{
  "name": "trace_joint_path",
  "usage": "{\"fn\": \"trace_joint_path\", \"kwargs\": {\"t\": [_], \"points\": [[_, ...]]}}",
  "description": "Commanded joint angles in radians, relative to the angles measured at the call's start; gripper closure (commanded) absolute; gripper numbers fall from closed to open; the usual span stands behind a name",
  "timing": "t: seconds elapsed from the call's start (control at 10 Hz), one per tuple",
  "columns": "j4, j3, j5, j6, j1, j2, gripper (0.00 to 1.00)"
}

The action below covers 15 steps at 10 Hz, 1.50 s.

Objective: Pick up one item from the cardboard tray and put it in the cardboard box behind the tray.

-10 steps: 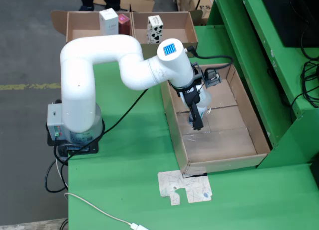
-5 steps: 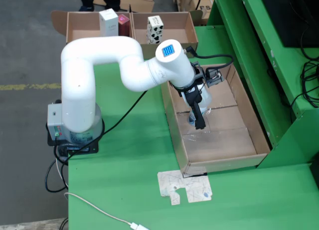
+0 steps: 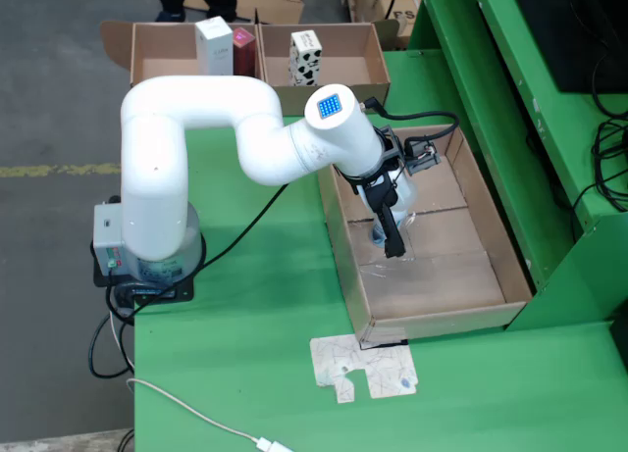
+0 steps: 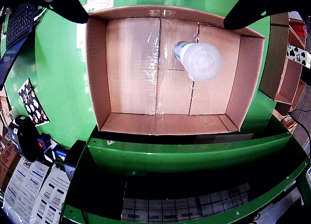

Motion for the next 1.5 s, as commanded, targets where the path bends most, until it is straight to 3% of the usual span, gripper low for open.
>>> {"fn": "trace_joint_path", "kwargs": {"t": [0.0,1.4], "points": [[0.048,0.016,0.013,-0.004,-0.020,0.010,0.00],[0.261,-0.027,0.053,-0.023,-0.085,-0.080,0.00]]}}
